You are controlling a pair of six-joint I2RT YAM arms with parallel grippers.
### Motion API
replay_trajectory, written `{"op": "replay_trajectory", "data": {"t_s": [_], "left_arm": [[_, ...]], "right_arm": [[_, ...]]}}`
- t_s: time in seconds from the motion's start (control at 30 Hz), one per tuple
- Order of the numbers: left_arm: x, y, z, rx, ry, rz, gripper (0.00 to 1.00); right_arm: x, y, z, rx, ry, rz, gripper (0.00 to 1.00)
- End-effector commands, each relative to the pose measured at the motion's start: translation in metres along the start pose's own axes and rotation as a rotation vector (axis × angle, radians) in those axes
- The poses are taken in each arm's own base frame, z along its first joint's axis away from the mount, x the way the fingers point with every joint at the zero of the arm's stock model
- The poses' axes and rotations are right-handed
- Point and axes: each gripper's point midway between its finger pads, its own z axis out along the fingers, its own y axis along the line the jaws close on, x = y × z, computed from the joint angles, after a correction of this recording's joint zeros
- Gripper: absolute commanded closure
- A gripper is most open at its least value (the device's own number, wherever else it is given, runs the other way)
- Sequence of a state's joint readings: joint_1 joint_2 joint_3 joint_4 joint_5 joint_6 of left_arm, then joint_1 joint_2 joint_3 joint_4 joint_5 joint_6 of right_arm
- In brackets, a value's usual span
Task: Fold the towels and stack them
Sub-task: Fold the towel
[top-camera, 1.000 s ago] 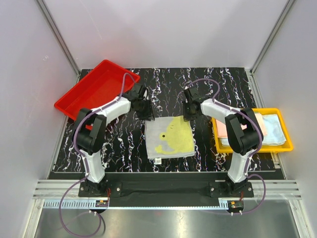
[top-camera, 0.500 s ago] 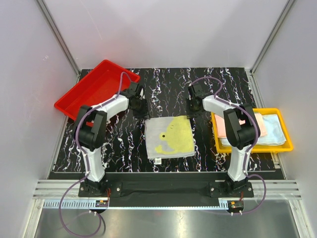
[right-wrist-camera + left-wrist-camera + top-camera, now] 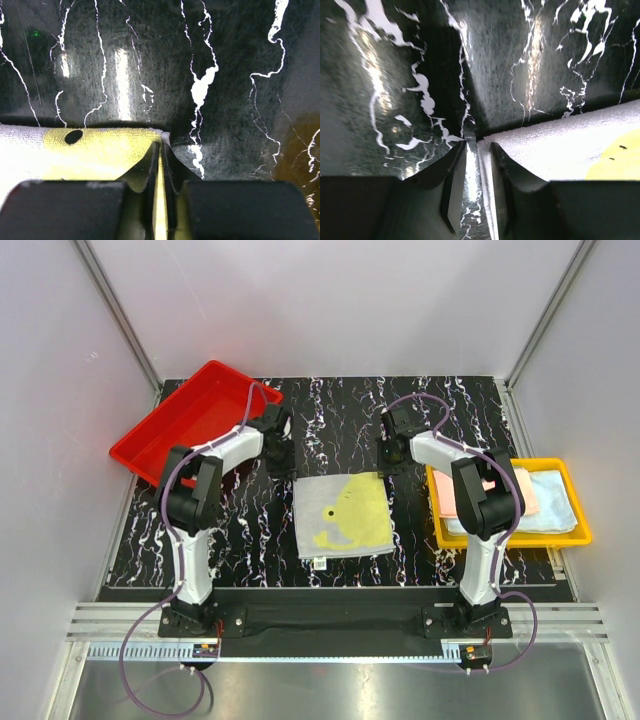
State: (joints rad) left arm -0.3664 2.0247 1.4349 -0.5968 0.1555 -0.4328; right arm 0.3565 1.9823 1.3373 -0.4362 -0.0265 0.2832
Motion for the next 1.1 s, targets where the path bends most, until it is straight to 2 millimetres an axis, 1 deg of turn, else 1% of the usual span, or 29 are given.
{"op": "replay_trajectory", "data": {"t_s": [0.0, 0.03, 0.07, 0.1, 0.13, 0.17, 0.2, 0.23, 0.27, 0.3, 0.33, 0.37, 0.4, 0.43, 0.5, 0.53, 0.6, 0.67, 0.7, 0.77, 0.83, 0.97, 1.07], "left_arm": [[-0.032, -0.004, -0.022, -0.017, -0.079, 0.074, 0.69], [-0.035, -0.007, -0.028, -0.003, -0.083, 0.091, 0.69], [-0.039, -0.009, -0.033, 0.012, -0.093, 0.135, 0.69], [-0.044, -0.013, -0.041, 0.026, -0.108, 0.162, 0.68], [-0.045, -0.023, -0.048, 0.077, -0.112, 0.197, 0.67], [-0.046, -0.024, -0.05, 0.104, -0.112, 0.261, 0.65], [-0.042, -0.032, -0.053, 0.153, -0.093, 0.292, 0.65], [-0.038, -0.031, -0.049, 0.163, -0.07, 0.313, 0.65], [-0.037, -0.031, -0.048, 0.166, -0.059, 0.347, 0.65], [-0.031, -0.032, -0.047, 0.195, -0.027, 0.355, 0.65], [-0.028, -0.034, -0.044, 0.216, -0.007, 0.367, 0.65], [-0.023, -0.031, -0.036, 0.234, 0.027, 0.38, 0.65], [-0.016, -0.035, -0.034, 0.274, 0.058, 0.386, 0.65], [-0.015, -0.034, -0.033, 0.281, 0.071, 0.39, 0.65], [-0.009, -0.028, -0.026, 0.282, 0.101, 0.42, 0.65], [-0.009, -0.024, -0.024, 0.271, 0.106, 0.426, 0.65], [-0.006, -0.018, -0.02, 0.263, 0.119, 0.43, 0.64], [-0.005, -0.013, -0.018, 0.274, 0.128, 0.425, 0.64], [-0.004, -0.012, -0.016, 0.277, 0.13, 0.419, 0.64], [-0.004, -0.01, -0.016, 0.281, 0.132, 0.424, 0.64], [-0.001, -0.01, -0.013, 0.293, 0.142, 0.422, 0.63], [0.001, -0.006, -0.006, 0.278, 0.16, 0.423, 0.63], [0.003, -0.002, -0.002, 0.263, 0.173, 0.424, 0.64]], "right_arm": [[-0.016, -0.007, -0.008, 0.028, -0.024, -0.022, 0.87], [-0.016, 0.003, -0.015, -0.029, -0.013, -0.049, 0.84], [-0.018, 0.008, -0.021, -0.057, -0.015, -0.066, 0.81], [-0.028, 0.015, -0.03, -0.099, -0.032, -0.087, 0.78], [-0.03, 0.028, -0.038, -0.193, -0.021, -0.139, 0.71], [-0.028, 0.03, -0.042, -0.228, -0.001, -0.158, 0.7], [-0.035, 0.034, -0.045, -0.265, -0.002, -0.179, 0.69], [-0.033, 0.035, -0.049, -0.317, 0.02, -0.216, 0.68], [-0.034, 0.034, -0.049, -0.333, 0.028, -0.222, 0.68], [-0.037, 0.033, -0.045, -0.354, 0.028, -0.258, 0.68], [-0.039, 0.032, -0.046, -0.41, 0.027, -0.288, 0.67], [-0.036, 0.032, -0.046, -0.442, 0.051, -0.298, 0.64], [-0.04, 0.032, -0.042, -0.47, 0.058, -0.312, 0.64], [-0.037, 0.032, -0.043, -0.5, 0.079, -0.337, 0.64], [-0.041, 0.027, -0.037, -0.505, 0.097, -0.355, 0.63], [-0.037, 0.025, -0.036, -0.511, 0.123, -0.374, 0.62], [-0.037, 0.019, -0.028, -0.514, 0.142, -0.384, 0.62], [-0.031, 0.014, -0.025, -0.536, 0.175, -0.394, 0.62], [-0.03, 0.013, -0.02, -0.539, 0.191, -0.399, 0.62], [-0.024, 0.009, -0.017, -0.552, 0.215, -0.418, 0.62], [-0.02, 0.002, -0.01, -0.547, 0.233, -0.421, 0.61], [-0.016, 0.0, -0.004, -0.574, 0.254, -0.422, 0.61], [-0.013, 0.003, -0.003, -0.607, 0.264, -0.422, 0.62]]}}
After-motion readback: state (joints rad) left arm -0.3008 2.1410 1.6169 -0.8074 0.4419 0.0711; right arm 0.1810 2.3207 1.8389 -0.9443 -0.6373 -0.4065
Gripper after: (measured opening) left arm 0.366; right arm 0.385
